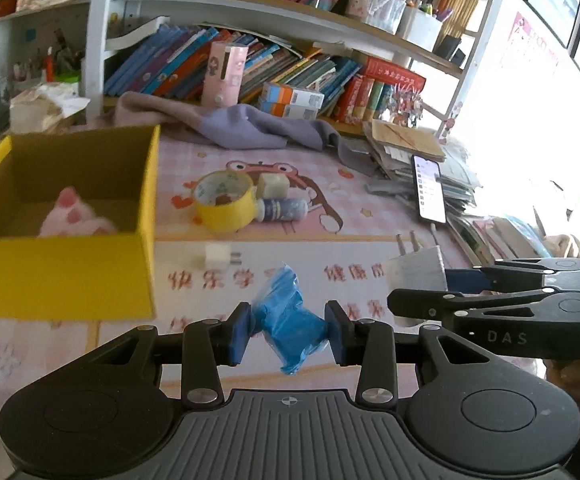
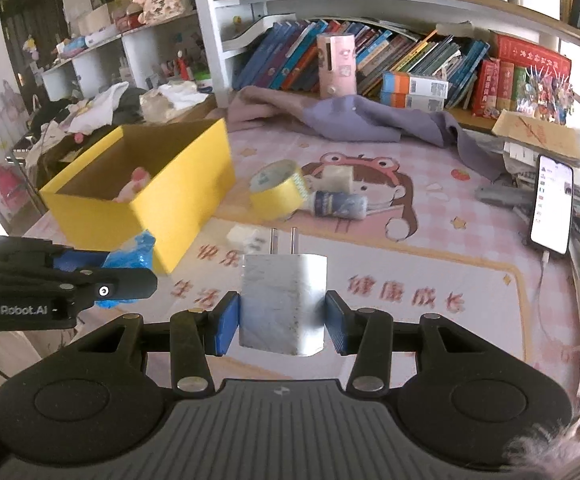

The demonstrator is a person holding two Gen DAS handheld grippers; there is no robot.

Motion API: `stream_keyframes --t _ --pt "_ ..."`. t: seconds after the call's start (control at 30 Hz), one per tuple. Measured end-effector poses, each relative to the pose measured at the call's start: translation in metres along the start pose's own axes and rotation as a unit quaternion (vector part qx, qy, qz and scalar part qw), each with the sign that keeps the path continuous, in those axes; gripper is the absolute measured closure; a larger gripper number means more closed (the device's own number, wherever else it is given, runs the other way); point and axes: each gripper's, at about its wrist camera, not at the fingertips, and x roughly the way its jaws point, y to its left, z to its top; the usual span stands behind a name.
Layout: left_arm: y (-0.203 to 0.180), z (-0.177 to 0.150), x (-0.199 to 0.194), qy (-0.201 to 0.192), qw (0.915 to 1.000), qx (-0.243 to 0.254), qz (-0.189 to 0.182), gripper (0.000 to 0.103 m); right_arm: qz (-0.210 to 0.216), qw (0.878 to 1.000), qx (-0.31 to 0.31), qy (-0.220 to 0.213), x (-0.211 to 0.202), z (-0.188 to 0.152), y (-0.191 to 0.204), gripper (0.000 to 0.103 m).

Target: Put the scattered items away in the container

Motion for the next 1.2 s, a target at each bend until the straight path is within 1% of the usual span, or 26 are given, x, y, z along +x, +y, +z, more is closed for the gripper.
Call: stream_keyframes --t 0.1,0.13,0.17,0.2,0.23,0.3,0.33,0.4,0.43,0.53,0.63,0.7,0.87,0.97,1.1,1.2 --pt "0.012 -0.016 -0.018 0.002 1.0000 -0.005 0.003 0.065 0.006 1.000 -0.006 0.011 -0.003 -0.014 0.027 0.061" --pt "0.016 -0.021 -0.024 0.004 1.0000 -0.006 0.003 0.065 0.009 1.000 -0.009 0.013 -0.005 -0.018 0.036 0.067" --pt "0.019 -0.026 -0.029 0.006 1.0000 -0.005 0.005 0.065 0.014 1.000 -0.011 0.014 -0.007 -0.023 0.045 0.076" --pt "0.023 -0.033 -0.035 0.008 0.9999 -0.004 0.006 0.065 0.019 1.000 -0.014 0.017 -0.007 -0.027 0.054 0.076" --pt "0.026 -0.039 -0.041 0.010 0.9999 -0.003 0.008 0.065 0.022 0.999 -0.016 0.020 -0.007 -0.031 0.063 0.080" --pt "0.034 -0.049 -0.051 0.013 0.9998 -0.004 0.013 0.065 0.029 0.999 -0.020 0.028 -0.005 -0.039 0.080 0.100" --pt "0.039 -0.053 -0.056 0.014 0.9997 -0.009 0.017 0.065 0.025 0.999 -0.029 0.026 -0.003 -0.042 0.090 0.102" --pt "0.050 -0.058 -0.068 0.011 0.9993 -0.025 0.027 0.065 0.003 0.998 -0.058 0.008 0.001 -0.045 0.107 0.103" --pt "0.055 -0.060 -0.076 0.005 0.9990 -0.028 0.033 0.065 -0.002 0.998 -0.057 0.003 0.000 -0.043 0.111 0.103" --pt "0.068 -0.070 -0.094 -0.008 0.9978 -0.041 0.052 0.065 0.026 0.999 -0.025 -0.009 -0.009 -0.040 0.110 0.103" --pt "0.082 -0.082 -0.103 -0.010 0.9953 -0.072 0.064 0.065 0.039 0.999 0.001 0.019 -0.005 -0.044 0.111 0.102" --pt "0.090 -0.089 -0.108 -0.010 0.9937 -0.087 0.070 0.065 0.045 0.998 0.002 0.042 0.002 -0.048 0.118 0.102" --pt "0.107 -0.104 -0.119 -0.017 0.9869 -0.132 0.092 0.065 0.062 0.994 -0.056 0.070 0.008 -0.053 0.144 0.102" --pt "0.117 -0.117 -0.127 -0.015 0.9789 -0.166 0.118 0.065 0.076 0.990 -0.074 0.092 0.016 -0.054 0.150 0.102" --pt "0.129 -0.135 -0.136 -0.007 0.9634 -0.213 0.163 0.065 0.100 0.982 -0.103 0.126 0.029 -0.059 0.157 0.102" --pt "0.133 -0.147 -0.141 -0.003 0.9512 -0.242 0.191 0.066 0.130 0.971 -0.128 0.152 0.040 -0.066 0.163 0.102"
